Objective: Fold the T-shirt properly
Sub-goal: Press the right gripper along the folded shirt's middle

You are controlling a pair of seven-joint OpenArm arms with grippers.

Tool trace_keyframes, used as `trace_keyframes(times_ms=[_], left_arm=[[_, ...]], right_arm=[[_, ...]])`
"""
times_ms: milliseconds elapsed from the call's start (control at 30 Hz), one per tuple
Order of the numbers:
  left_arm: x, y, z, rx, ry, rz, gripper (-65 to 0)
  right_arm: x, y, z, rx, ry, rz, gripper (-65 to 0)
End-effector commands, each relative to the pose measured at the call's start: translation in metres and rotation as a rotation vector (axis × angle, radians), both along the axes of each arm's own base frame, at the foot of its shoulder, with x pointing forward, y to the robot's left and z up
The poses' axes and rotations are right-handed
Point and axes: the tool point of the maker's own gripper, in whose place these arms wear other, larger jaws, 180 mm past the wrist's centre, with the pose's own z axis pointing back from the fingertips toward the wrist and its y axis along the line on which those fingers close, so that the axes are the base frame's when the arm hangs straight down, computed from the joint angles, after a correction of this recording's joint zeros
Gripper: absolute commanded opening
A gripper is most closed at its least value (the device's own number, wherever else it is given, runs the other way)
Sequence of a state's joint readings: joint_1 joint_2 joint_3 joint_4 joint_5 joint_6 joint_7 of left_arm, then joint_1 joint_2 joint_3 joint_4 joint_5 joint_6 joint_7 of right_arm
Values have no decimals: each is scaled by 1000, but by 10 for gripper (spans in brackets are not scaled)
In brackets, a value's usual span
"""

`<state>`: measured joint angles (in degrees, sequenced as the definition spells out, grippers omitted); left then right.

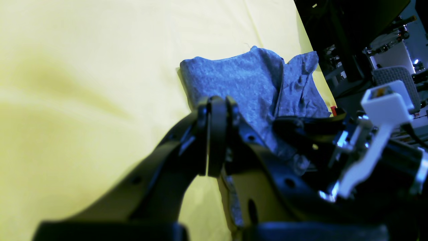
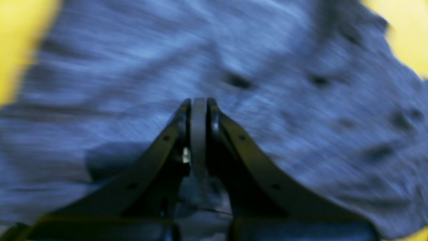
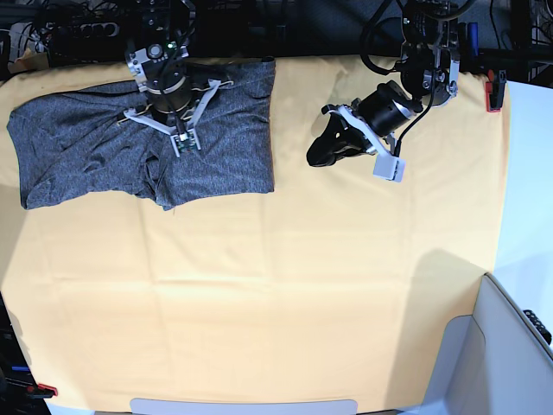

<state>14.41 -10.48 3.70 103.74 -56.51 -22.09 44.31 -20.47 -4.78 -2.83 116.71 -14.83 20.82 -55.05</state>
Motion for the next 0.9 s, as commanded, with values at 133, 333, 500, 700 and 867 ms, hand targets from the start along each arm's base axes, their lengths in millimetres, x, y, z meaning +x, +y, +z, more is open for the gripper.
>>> trace_keyframes(times_ms=[133, 333, 500, 700, 867], left_arm=[[6, 1, 13, -23, -46, 7, -645], [5, 0, 12, -23, -44, 6, -645], [5, -2, 12, -27, -43, 1, -645], [4, -1, 11, -27, -40, 5, -645], [4, 0, 11, -25, -40, 6, -645]], right_arm=[[11, -41, 8, -74, -39, -56, -650], [24, -87, 17, -132, -72, -158, -650], [38, -107, 34, -146, -129, -217, -650], [42, -74, 38, -80, -150, -179, -650], [42, -33, 34, -19, -144, -96, -650]])
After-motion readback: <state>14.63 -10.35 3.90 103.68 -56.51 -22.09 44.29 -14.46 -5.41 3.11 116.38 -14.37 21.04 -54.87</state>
